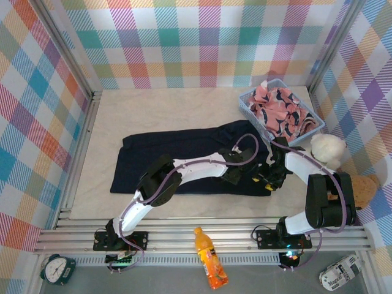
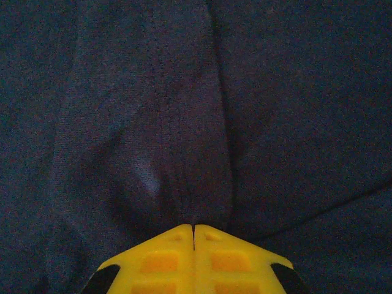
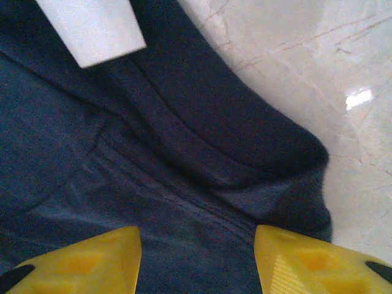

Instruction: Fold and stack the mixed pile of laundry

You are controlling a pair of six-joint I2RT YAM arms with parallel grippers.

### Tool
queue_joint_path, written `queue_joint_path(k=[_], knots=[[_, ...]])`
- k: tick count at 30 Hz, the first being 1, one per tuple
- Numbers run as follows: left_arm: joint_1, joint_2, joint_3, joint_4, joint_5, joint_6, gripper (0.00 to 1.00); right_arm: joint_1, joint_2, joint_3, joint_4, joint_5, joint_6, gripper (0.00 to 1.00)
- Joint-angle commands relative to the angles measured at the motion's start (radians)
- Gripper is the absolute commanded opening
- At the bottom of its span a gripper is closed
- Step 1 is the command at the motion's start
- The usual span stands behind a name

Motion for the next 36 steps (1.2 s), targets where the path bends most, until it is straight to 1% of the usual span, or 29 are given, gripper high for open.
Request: queue_joint_path(k=[1, 7, 10, 15, 17, 18, 19, 20, 21, 22, 24, 26, 27, 29, 31, 33, 34, 35, 36], knots=[[0.043, -0.071, -0.015, -0.035, 0.017, -0.032, 0.0, -0.009, -0.008, -0.017, -0.011, 0.004, -0.003, 0.53], [0.12, -0.094, 0.035, -0.039, 0.132, -0.022, 0.0, -0.008, -0.001, -0.021, -0.007, 0.005, 0.0, 0.53], [0.137, -0.096, 0.055, -0.043, 0.155, 0.016, 0.0, -0.009, 0.01, -0.02, -0.011, 0.019, 0.001, 0.52], [0.176, -0.084, 0.067, -0.077, 0.111, 0.047, 0.0, -0.011, 0.014, -0.011, -0.049, 0.095, 0.003, 0.52], [0.209, -0.081, 0.072, -0.101, 0.055, 0.041, 0.0, -0.016, 0.017, -0.008, -0.055, 0.107, -0.002, 0.52], [0.224, -0.074, 0.089, -0.134, -0.011, 0.028, 0.02, -0.02, 0.019, -0.006, -0.057, 0.109, -0.004, 0.52], [0.237, -0.062, 0.122, -0.193, -0.098, 0.003, 0.2, -0.021, 0.02, -0.005, -0.057, 0.106, -0.004, 0.52], [0.247, -0.046, 0.157, -0.25, -0.16, -0.014, 0.37, -0.022, 0.02, -0.004, -0.059, 0.103, -0.006, 0.52], [0.258, -0.034, 0.197, -0.306, -0.21, -0.03, 0.57, -0.022, 0.019, 0.001, -0.06, 0.104, -0.007, 0.52], [0.264, -0.032, 0.219, -0.344, -0.253, -0.051, 0.67, -0.022, 0.016, 0.005, -0.062, 0.106, -0.007, 0.52], [0.268, -0.06, 0.216, -0.364, -0.282, -0.075, 0.79, -0.022, -0.003, 0.023, -0.076, 0.109, -0.011, 0.52], [0.267, -0.105, 0.181, -0.355, -0.253, -0.088, 0.8, -0.02, -0.036, 0.049, -0.097, 0.116, -0.027, 0.52], [0.268, -0.135, 0.149, -0.348, -0.229, -0.103, 0.78, -0.02, -0.058, 0.063, -0.108, 0.118, -0.04, 0.52], [0.268, -0.2, 0.055, -0.312, -0.155, -0.133, 0.72, -0.012, -0.095, 0.093, -0.126, 0.116, -0.064, 0.51], [0.264, -0.289, -0.101, -0.217, -0.034, -0.138, 0.63, 0.003, -0.116, 0.123, -0.137, 0.081, -0.084, 0.5], [0.259, -0.37, -0.255, -0.126, 0.047, -0.145, 0.5, 0.03, -0.118, 0.147, -0.143, 0.043, -0.091, 0.48], [0.257, -0.407, -0.337, -0.089, 0.068, -0.161, 0.42, 0.048, -0.113, 0.155, -0.141, 0.025, -0.093, 0.47], [0.258, -0.435, -0.396, -0.066, 0.079, -0.18, 0.37, 0.069, -0.105, 0.163, -0.139, 0.016, -0.088, 0.46], [0.26, -0.461, -0.468, -0.044, 0.09, -0.198, 0.34, 0.096, -0.093, 0.171, -0.131, 0.001, -0.082, 0.45]])
